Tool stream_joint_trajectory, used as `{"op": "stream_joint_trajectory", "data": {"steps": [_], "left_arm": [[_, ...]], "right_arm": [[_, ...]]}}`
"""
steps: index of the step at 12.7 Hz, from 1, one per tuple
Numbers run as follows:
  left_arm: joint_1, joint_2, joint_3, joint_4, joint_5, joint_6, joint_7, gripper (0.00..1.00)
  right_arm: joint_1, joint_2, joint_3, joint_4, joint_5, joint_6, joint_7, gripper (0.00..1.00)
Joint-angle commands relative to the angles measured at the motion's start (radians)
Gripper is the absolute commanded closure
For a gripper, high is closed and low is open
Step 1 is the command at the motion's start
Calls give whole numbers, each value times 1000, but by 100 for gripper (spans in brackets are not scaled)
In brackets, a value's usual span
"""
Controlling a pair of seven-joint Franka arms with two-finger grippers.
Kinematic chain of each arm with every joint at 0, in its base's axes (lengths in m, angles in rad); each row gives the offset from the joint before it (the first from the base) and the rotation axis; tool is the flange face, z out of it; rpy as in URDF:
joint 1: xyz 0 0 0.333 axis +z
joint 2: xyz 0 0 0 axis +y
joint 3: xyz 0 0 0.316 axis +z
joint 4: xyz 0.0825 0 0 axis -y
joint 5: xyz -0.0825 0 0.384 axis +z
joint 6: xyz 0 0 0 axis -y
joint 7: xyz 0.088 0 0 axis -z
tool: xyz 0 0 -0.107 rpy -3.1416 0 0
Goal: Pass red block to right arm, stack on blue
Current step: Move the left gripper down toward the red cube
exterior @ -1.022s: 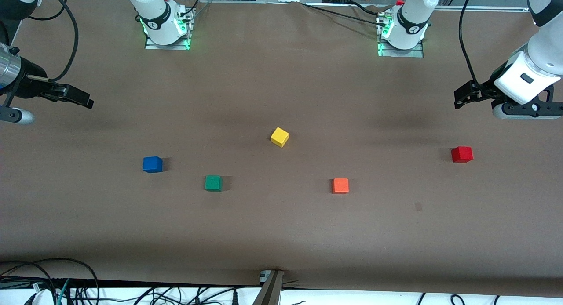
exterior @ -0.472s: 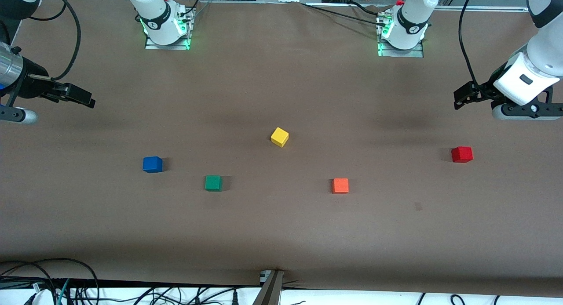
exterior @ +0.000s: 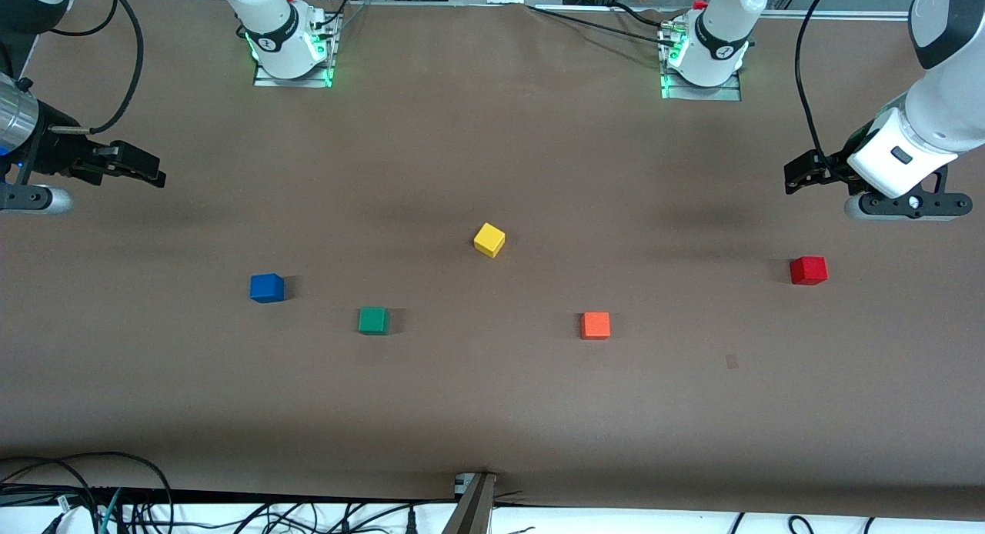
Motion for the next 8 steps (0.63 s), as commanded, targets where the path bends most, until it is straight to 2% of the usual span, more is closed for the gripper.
{"op": "stream_joint_trajectory", "data": {"steps": [1,6,8], "left_arm": [[-6,47,9,76,-27,-68,-1,0],[1,90,15,82,-1,-59,46,0],[1,110,14,80,71,8,42,0]], "right_arm": [[-6,-21,-3,-16,12,8,-23,0],[-6,-21,-3,-16,12,8,-23,0],[-6,-21,-3,-16,12,8,-23,0]]}}
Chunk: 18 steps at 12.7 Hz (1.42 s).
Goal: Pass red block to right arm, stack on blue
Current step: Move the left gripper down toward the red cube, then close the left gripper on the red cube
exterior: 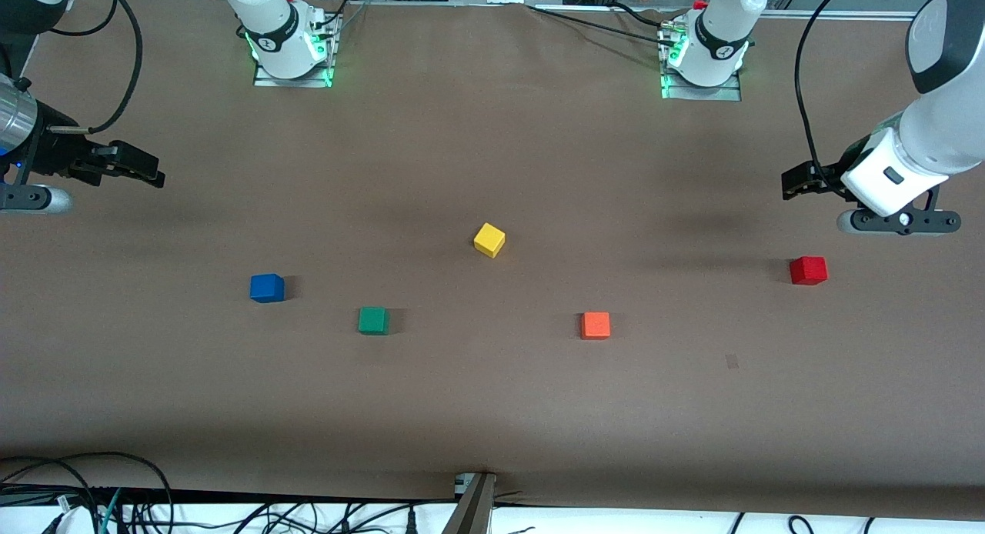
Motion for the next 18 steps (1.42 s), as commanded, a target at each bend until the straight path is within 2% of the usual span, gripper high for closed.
{"op": "stream_joint_trajectory", "data": {"steps": [1,7,12,14,18], "left_arm": [[-1,42,3,34,73,80,31,0],[83,105,9,-12,90,198,43,0],[175,163,8,-158,109,510,167,0],[216,214,8,-195,110,598,221,0],[273,367,8,-198,107,732,241,0]], "right_arm": [[-6,-21,-1,-16,12,9,-21,0],[-6,-20,-1,-16,12,9,-21,0],[-6,-21,-1,-16,13,9,-21,0],[-6,-20,-3,-16,13,10,-21,0],[-6,-20,-3,-16,13,10,-21,0]]}}
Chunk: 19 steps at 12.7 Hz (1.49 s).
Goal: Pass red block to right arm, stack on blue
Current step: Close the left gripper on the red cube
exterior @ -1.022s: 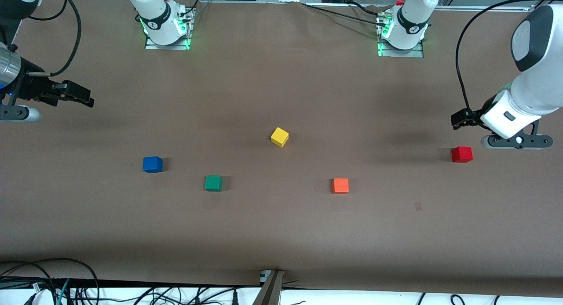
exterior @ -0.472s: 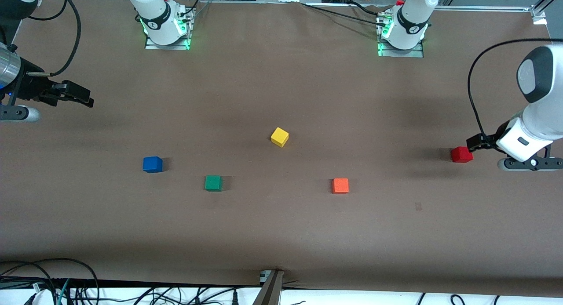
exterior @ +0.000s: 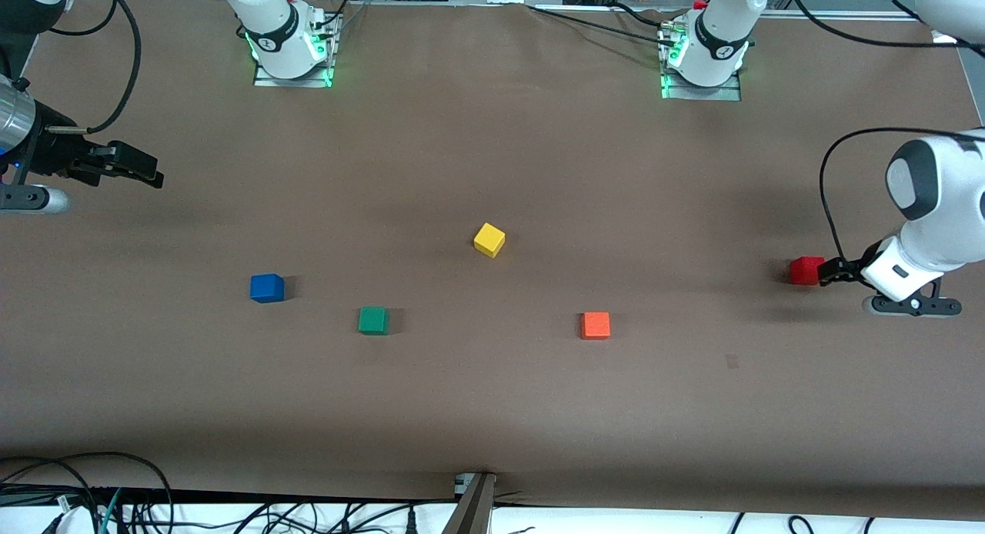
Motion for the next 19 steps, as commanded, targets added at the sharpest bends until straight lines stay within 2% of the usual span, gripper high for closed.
{"op": "stream_joint_trajectory", "data": {"steps": [1,7,13,18,19], "left_arm": [[28,94,-9,11,16,74,18,0],[61,124,-15,-40,-45,70,18,0],[62,136,-15,-56,-47,59,18,0],[62,131,-18,-53,-50,-26,16,0],[62,133,-18,-52,-50,-36,18,18]], "right_arm": [[-6,-19,0,-16,13,9,-21,0],[-6,-18,0,-16,15,9,-21,0],[-6,-19,0,-16,15,12,-21,0],[-6,-16,-3,-16,15,16,-22,0],[-6,-16,-3,-16,15,16,-22,0]]}}
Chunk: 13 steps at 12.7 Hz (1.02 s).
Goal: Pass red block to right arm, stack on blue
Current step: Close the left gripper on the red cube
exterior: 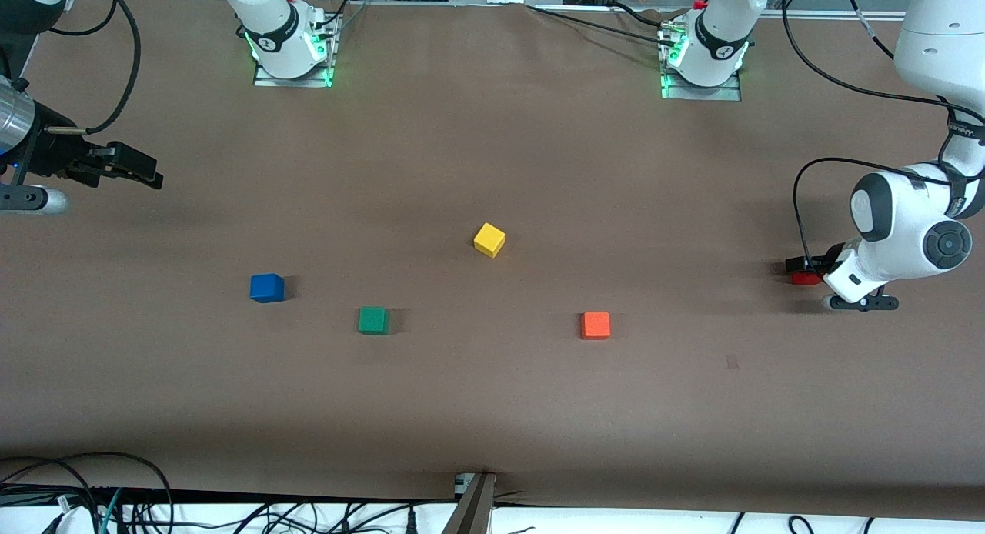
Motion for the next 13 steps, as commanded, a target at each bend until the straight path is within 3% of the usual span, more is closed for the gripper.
{"op": "stream_joint_trajectory", "data": {"steps": [1,7,11,13], "left_arm": [[14,-7,-14,4,-21,-34,24,37],[14,-11,-14,27,-21,-41,58,71],[15,-50,-39,162,-23,-214,202,72],[8,-48,-42,200,-113,-226,376,71]], "right_arm": [[-6,-16,-4,-16,15,9,-22,0],[-6,-16,-4,-16,15,7,-22,0],[-6,-16,-4,-16,15,7,-21,0],[-6,-16,-4,-15,15,9,-22,0]]}}
